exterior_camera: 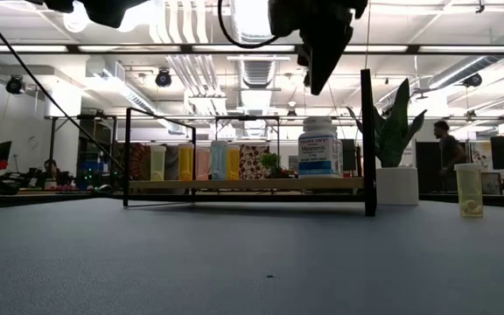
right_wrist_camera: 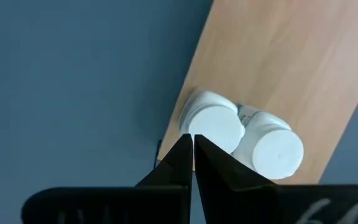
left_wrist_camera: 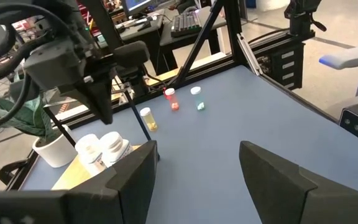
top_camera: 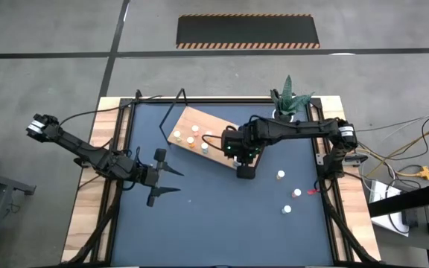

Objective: Pick and place medicine bottles onto shelf by color
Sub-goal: Put the yellow pill bottle on the shelf

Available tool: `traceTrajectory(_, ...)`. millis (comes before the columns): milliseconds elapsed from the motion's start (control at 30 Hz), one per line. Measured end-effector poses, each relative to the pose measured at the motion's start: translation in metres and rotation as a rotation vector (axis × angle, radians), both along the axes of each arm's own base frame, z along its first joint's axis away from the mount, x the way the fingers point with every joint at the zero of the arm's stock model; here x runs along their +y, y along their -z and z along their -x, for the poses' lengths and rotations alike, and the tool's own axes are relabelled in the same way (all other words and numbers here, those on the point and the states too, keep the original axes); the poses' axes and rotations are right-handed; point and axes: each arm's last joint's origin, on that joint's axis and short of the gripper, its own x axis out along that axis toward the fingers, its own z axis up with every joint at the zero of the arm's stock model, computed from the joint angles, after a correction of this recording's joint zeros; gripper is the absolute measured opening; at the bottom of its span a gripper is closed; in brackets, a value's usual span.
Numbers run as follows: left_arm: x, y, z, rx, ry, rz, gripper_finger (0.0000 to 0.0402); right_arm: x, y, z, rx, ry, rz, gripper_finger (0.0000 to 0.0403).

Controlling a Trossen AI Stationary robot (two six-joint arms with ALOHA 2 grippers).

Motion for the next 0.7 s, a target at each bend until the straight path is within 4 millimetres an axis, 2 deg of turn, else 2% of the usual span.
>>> traceTrajectory(700, -0.0011, 0.0001, -0.0023, -0.009, 0.000, 0.004, 0.0212, 0.0046, 0.0004, 0.0012, 0.015, 0.032, -0.007, 0.0009)
